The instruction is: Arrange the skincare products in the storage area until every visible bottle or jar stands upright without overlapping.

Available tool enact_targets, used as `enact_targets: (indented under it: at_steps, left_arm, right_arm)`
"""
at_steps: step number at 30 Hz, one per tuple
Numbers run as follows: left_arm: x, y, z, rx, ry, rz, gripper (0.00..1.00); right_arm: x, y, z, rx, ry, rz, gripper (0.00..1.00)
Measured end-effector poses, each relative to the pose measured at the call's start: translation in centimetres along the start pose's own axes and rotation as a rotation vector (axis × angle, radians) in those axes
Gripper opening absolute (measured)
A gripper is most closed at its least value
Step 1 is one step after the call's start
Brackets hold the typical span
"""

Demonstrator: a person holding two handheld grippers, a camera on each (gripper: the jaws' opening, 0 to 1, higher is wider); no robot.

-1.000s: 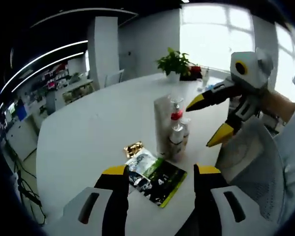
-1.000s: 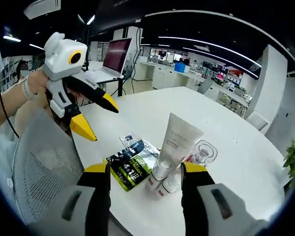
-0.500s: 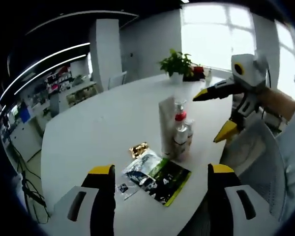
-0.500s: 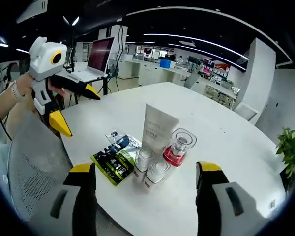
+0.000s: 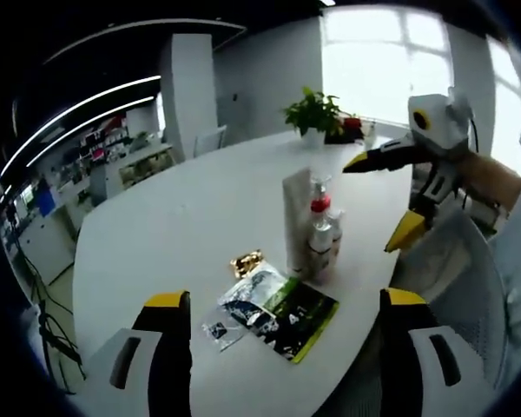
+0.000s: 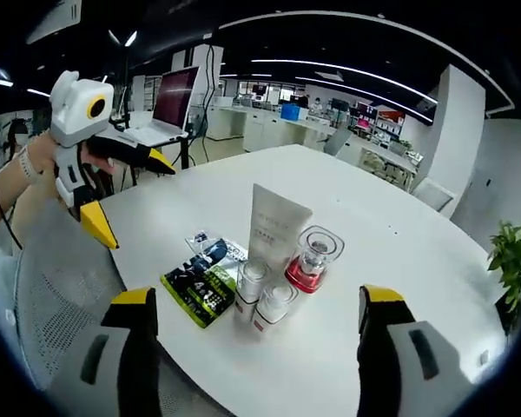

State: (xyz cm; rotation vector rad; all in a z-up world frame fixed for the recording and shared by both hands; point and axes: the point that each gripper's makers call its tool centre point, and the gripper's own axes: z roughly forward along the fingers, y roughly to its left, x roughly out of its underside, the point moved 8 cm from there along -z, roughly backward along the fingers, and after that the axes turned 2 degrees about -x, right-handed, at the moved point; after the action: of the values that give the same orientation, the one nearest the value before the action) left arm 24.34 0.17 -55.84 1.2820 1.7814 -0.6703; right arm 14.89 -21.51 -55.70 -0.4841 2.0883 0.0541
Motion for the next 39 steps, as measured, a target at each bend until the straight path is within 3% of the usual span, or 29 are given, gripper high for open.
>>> enact_targets:
  at_steps: [10, 22, 34, 39]
  left_arm:
    - [0.4, -0.4, 0.1, 0.01, 0.026, 0.008, 0.97]
    - [0.4, -0.4, 0.4, 0.017, 0.036, 0.004, 0.97]
    - [0.9, 0.0, 0.9, 0.027, 0.05, 0.008, 0.97]
    - [1.0, 0.4, 1.1, 0.021, 0.056, 0.01, 0.97]
  right_arm:
    - [0.6, -0.2, 0.1, -0.009, 0.023, 0.013, 0.99]
    - [0.9, -0.6, -0.2, 0.002, 0.029, 0.027, 0.97]
    - [1.2, -1.2, -0.6, 0.012, 0.007, 0.031, 0.79]
    - [1.4, -1.2, -0.6, 0.004, 0.012, 0.022, 0.77]
